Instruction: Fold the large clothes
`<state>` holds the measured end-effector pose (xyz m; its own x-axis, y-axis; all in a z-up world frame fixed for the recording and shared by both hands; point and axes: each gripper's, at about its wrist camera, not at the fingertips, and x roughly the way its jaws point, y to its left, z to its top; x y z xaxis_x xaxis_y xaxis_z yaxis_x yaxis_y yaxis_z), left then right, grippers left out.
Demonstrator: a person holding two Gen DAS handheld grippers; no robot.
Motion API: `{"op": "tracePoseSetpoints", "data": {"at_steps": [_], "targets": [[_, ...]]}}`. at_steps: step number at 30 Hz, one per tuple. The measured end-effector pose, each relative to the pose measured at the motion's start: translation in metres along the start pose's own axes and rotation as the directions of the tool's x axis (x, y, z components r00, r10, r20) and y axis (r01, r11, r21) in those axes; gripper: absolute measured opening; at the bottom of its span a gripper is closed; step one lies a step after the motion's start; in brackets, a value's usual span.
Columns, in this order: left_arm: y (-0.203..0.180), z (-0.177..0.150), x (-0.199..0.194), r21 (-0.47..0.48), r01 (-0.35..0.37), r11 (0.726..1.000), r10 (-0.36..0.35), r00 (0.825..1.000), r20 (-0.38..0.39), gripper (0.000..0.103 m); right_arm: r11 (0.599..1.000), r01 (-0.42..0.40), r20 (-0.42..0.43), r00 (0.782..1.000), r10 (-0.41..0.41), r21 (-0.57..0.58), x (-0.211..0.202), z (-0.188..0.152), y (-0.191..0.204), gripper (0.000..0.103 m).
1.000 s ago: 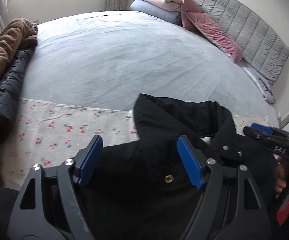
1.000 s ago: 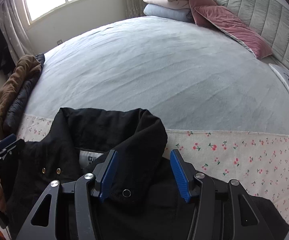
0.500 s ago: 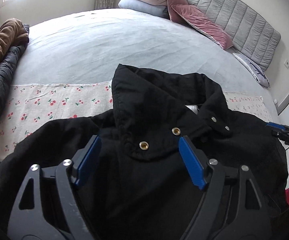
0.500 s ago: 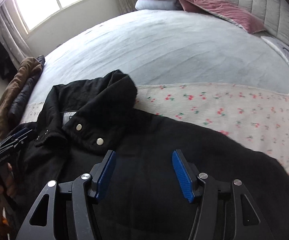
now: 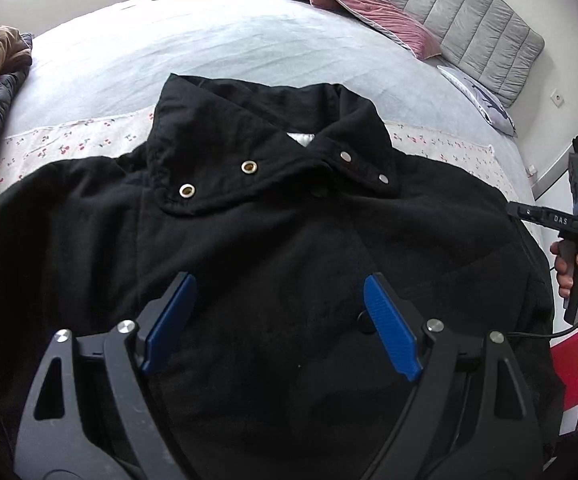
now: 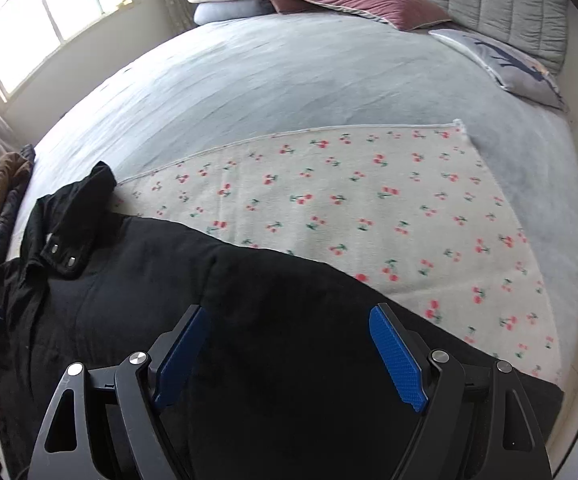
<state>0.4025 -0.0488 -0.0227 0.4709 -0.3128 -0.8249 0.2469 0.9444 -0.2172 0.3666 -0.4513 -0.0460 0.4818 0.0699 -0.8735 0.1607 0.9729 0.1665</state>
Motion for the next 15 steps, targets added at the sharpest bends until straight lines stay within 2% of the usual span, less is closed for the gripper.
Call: {"op": "tracePoseSetpoints", "data": {"at_steps": [1, 2, 3, 4, 7, 11, 15], "targets": [[-0.002, -0.005, 0.003, -0.001, -0.003, 1.000, 0.003, 1.000, -0.008, 0.086, 1.000, 0.001, -0.018, 1.000, -0.001, -0.018, 0.012, -0.001, 0.007, 0.084], [-0.002, -0.010, 0.005, -0.005, -0.004, 1.000, 0.004, 1.000, -0.019, 0.086, 0.994, 0.099, -0.033, 0.994, -0.101, -0.056, 0.025, -0.005, 0.013, 0.082], [-0.001, -0.016, 0.008, -0.015, -0.003, 1.000, 0.002, 0.999, -0.032, 0.086, 0.970, 0.225, -0.051, 0.972, -0.230, -0.093, 0.038, -0.009, 0.016, 0.082], [0.000, -0.021, 0.007, -0.020, -0.001, 1.000, 0.001, 0.999, -0.037, 0.086, 0.964, 0.253, -0.045, 0.965, -0.257, -0.086, 0.043, -0.011, 0.016, 0.085], [-0.003, -0.035, -0.006, 0.005, -0.002, 1.000, 0.002, 1.000, -0.025, 0.086, 0.962, 0.273, -0.020, 0.962, -0.273, -0.003, 0.031, -0.011, 0.012, 0.085], [-0.004, -0.053, -0.036, 0.007, 0.033, 0.999, -0.033, 0.999, -0.017, 0.086, 0.943, 0.331, 0.054, 0.943, -0.329, -0.042, -0.013, -0.022, -0.003, 0.085], [0.001, -0.074, -0.069, 0.010, 0.066, 0.998, -0.066, 0.998, -0.014, 0.086, 0.966, 0.255, 0.041, 0.967, -0.253, -0.050, -0.066, -0.056, -0.025, 0.086]]}}
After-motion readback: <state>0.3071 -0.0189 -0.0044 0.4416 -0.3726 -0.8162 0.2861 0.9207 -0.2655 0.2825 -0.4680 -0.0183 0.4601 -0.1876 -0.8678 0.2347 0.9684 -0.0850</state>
